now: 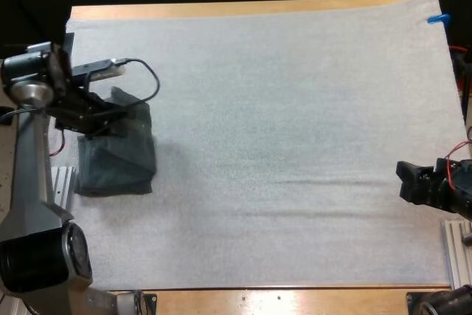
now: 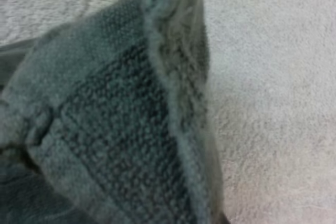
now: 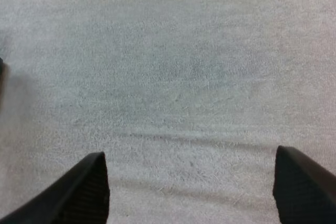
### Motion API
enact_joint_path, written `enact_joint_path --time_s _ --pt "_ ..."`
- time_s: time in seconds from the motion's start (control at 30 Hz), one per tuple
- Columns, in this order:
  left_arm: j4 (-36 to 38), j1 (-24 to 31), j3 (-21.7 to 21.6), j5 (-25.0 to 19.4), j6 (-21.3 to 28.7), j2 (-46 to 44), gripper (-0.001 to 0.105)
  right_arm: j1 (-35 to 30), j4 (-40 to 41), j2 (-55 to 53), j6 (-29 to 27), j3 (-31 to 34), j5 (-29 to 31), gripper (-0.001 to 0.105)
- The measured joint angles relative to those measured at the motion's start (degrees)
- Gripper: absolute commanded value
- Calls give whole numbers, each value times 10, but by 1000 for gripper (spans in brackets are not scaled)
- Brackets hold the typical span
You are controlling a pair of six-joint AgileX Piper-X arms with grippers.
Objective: Pick towel from pile fold and stack
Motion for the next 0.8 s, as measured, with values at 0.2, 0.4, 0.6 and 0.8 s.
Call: enact_joint_path --time_s 0.2,0.4,0.6,0.8 --pt "-17 38 14 -2 7 0 0 0 0 1 0 0 0 64" --pt "-70 47 58 -63 26 0 9 0 -14 1 0 0 -29 64" --pt "-91 47 63 -162 28 0 41 0 -17 1 0 0 -49 64" --pt "-102 47 63 -230 24 0 52 0 -17 1 0 0 -80 64"
